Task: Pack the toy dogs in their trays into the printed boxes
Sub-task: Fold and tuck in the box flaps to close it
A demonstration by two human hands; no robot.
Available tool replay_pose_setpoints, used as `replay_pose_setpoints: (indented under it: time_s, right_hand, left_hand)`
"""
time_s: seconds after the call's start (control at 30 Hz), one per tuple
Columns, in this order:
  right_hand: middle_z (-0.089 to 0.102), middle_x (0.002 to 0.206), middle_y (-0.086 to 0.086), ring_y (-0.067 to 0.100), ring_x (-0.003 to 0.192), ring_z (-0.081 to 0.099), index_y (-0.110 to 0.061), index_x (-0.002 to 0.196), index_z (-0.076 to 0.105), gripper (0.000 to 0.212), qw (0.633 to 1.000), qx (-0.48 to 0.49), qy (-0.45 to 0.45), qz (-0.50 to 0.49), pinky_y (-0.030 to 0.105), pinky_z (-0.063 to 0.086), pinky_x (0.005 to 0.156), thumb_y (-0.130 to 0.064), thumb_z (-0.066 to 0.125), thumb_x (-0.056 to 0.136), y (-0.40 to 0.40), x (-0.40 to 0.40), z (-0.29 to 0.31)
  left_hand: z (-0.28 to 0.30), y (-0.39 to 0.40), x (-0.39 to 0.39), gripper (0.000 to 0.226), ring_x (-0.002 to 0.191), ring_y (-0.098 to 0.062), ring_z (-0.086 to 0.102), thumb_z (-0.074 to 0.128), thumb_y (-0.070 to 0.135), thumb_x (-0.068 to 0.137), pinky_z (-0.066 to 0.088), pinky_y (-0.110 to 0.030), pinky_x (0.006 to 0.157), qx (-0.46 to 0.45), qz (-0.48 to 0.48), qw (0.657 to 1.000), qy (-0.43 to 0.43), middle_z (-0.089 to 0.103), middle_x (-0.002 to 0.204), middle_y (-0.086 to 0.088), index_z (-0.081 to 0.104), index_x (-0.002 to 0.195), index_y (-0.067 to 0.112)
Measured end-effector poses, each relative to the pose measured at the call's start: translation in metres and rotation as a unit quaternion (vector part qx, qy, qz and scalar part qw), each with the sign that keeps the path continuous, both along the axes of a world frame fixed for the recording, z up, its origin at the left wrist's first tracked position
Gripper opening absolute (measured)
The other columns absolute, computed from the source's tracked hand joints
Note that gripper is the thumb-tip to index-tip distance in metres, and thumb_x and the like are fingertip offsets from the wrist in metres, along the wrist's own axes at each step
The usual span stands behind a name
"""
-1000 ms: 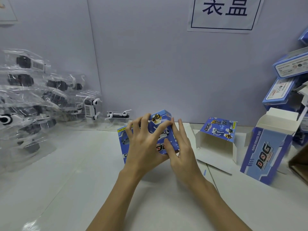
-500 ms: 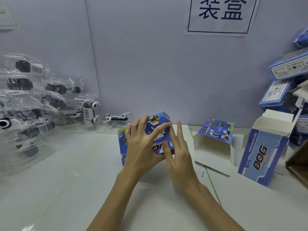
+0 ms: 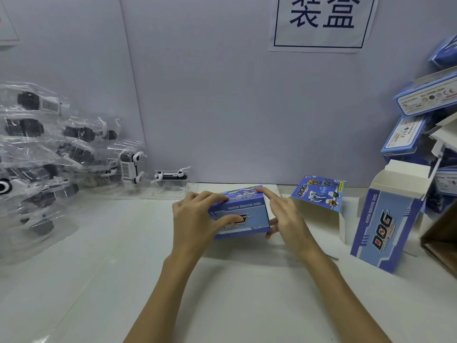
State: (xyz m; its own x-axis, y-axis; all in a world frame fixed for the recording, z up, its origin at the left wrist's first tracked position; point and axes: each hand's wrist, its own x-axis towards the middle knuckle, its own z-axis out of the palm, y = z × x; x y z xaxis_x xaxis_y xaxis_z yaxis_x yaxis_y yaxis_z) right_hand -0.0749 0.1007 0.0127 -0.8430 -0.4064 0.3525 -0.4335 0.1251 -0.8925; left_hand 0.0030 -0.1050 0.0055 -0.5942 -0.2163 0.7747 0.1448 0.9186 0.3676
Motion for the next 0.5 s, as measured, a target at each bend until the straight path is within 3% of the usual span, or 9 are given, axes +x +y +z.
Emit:
replay_pose_setpoints:
  time_s: [0.1,0.2,0.27,0.37,0.43,0.5]
  right_hand:
    - [0.045,0.145,0.001,0.029,0.094,0.075,-0.05,0.145,0.049,0.084,0.994,0.046,-0.038,0.09,0.024,0.058,0.07,0.006,0.053,0.083,0.011,-0.009,-0.008]
    - [0.036,0.152,-0.006,0.015,0.1,0.067,-0.053,0.144,0.032,0.095,0.981,0.156,0.038,0.107,0.013,0.053,0.074,0.016,0.052,0.082,0.003,-0.002,-0.021]
    - [0.032,0.155,-0.01,0.013,0.114,0.057,-0.045,0.149,0.028,0.093,0.977,0.173,0.076,0.099,0.009,0.049,0.082,0.005,0.071,0.084,-0.006,0.0,-0.029]
    - [0.038,0.15,-0.013,0.007,0.111,0.055,-0.036,0.154,0.036,0.094,0.973,0.189,0.125,0.04,0.018,0.053,0.09,-0.027,0.092,0.078,-0.003,-0.001,-0.027]
    - [0.044,0.143,-0.015,0.005,0.113,0.054,-0.039,0.15,0.043,0.093,0.971,0.188,0.151,0.001,0.018,0.049,0.093,-0.05,0.092,0.072,0.004,-0.002,-0.022]
    - [0.049,0.138,-0.017,0.001,0.123,0.052,-0.039,0.14,0.055,0.083,0.982,0.122,0.143,-0.02,0.016,0.043,0.101,-0.065,0.085,0.067,0.007,-0.001,-0.015]
  left_hand:
    - [-0.004,-0.004,-0.001,0.06,0.106,-0.013,0.056,0.073,0.071,0.067,0.05,-0.036,0.09,0.133,-0.042,0.99,-0.013,0.069,0.11,0.016,0.077,0.109,0.029]
    - [-0.008,-0.008,-0.006,0.055,0.109,-0.014,0.057,0.082,0.058,0.068,0.052,-0.01,0.083,0.198,-0.052,0.979,0.007,0.057,0.118,0.004,0.076,0.106,0.019]
    - [-0.01,-0.012,-0.007,0.055,0.109,-0.011,0.056,0.085,0.055,0.066,0.047,-0.003,0.081,0.208,-0.035,0.978,0.004,0.055,0.12,0.002,0.075,0.105,0.018]
    - [-0.009,-0.015,-0.004,0.061,0.102,0.0,0.057,0.085,0.059,0.064,0.044,-0.002,0.081,0.227,-0.021,0.974,0.017,0.058,0.117,0.004,0.073,0.109,0.02]
    - [-0.004,-0.02,-0.003,0.063,0.103,0.002,0.063,0.084,0.066,0.068,0.052,-0.012,0.086,0.29,-0.039,0.956,0.026,0.067,0.116,0.006,0.071,0.115,0.025]
    - [0.003,-0.026,0.001,0.074,0.109,-0.008,0.069,0.079,0.078,0.069,0.058,-0.031,0.093,0.402,-0.099,0.91,0.021,0.073,0.117,0.006,0.07,0.123,0.029]
